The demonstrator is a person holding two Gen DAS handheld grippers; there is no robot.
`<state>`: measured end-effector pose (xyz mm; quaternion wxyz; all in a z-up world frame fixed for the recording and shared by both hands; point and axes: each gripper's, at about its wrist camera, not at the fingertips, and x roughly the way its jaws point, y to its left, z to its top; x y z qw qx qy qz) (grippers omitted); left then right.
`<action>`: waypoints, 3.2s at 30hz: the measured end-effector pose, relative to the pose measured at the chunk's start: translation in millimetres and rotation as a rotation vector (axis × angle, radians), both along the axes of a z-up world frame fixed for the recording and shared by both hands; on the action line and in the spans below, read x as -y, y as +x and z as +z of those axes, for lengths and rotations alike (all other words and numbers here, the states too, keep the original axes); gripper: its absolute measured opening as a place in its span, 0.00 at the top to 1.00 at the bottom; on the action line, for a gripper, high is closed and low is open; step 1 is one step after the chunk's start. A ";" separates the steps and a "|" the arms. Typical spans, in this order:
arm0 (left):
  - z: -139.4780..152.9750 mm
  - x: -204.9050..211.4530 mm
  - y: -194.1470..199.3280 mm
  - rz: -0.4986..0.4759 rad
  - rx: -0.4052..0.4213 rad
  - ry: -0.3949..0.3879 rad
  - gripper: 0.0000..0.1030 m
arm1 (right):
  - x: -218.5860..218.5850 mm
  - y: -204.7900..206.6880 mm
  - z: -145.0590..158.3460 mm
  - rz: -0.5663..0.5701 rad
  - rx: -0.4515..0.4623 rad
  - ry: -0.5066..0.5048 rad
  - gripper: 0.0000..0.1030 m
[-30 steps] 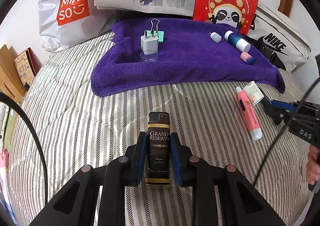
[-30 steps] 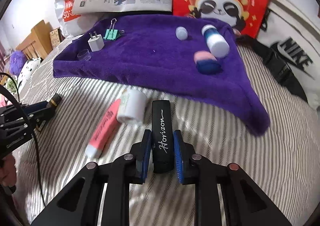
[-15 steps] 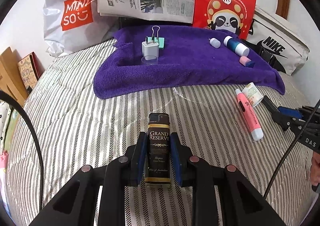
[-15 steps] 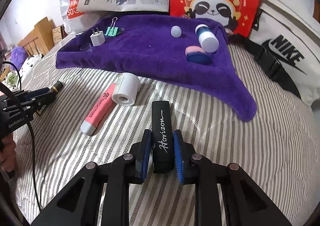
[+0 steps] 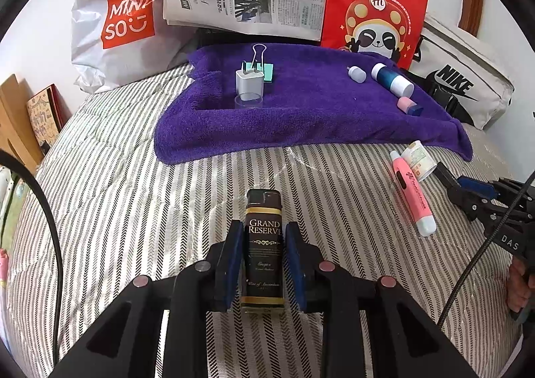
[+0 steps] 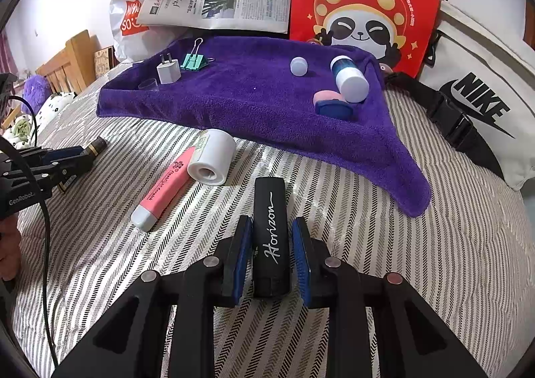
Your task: Organize rigid objects
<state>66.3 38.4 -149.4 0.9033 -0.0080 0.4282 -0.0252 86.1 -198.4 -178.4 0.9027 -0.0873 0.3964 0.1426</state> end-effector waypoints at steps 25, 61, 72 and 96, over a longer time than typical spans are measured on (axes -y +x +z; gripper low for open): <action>-0.1 5.4 0.2 -0.010 0.001 0.019 0.71 | 10.6 7.0 -1.0 -0.047 -0.024 0.034 0.39; 6.3 9.0 14.0 -0.028 -0.082 0.027 0.78 | 0.1 5.5 10.9 0.009 -0.090 0.037 0.79; 22.4 -7.0 24.1 -0.012 -0.078 -0.052 0.78 | 8.3 12.9 30.5 0.016 -0.100 0.066 0.79; 71.3 16.3 107.9 -0.111 -0.033 -0.067 0.78 | 4.9 101.4 82.6 -0.004 -0.051 0.169 0.79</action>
